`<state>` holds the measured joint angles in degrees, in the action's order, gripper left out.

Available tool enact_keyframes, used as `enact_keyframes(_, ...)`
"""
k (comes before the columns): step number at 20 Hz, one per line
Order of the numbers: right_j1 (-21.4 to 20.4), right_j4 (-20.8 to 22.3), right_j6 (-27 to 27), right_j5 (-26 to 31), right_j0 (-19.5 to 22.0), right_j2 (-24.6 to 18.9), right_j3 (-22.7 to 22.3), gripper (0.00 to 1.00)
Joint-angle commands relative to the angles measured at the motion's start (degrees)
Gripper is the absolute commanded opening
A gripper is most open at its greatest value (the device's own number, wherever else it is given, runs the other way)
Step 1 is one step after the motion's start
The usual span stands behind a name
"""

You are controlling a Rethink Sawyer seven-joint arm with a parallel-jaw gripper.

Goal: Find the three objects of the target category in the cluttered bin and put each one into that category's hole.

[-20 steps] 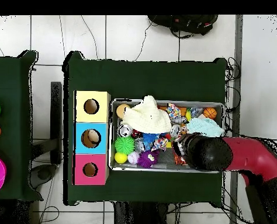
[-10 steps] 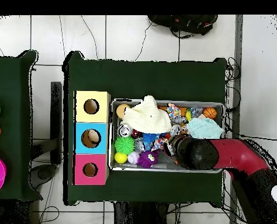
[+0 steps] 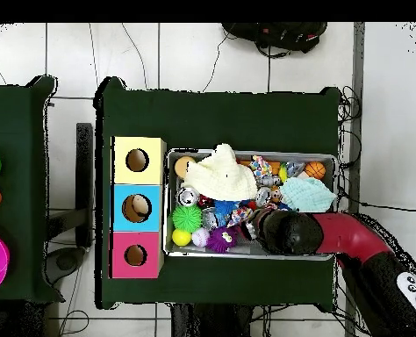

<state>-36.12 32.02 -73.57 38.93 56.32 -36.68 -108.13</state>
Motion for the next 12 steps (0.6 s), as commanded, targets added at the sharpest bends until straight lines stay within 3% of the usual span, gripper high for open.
enact_keyframes(1, 6.2, 3.14, 9.77, 3.31, 1.06, -1.61, 6.07, 1.0)
enact_keyframes(6, 12.53, 4.31, 13.76, 3.72, 1.41, -2.22, 11.65, 1.0)
enact_keyframes(12, 14.02, 6.18, 16.75, 3.52, 0.46, -3.54, 16.37, 1.0)
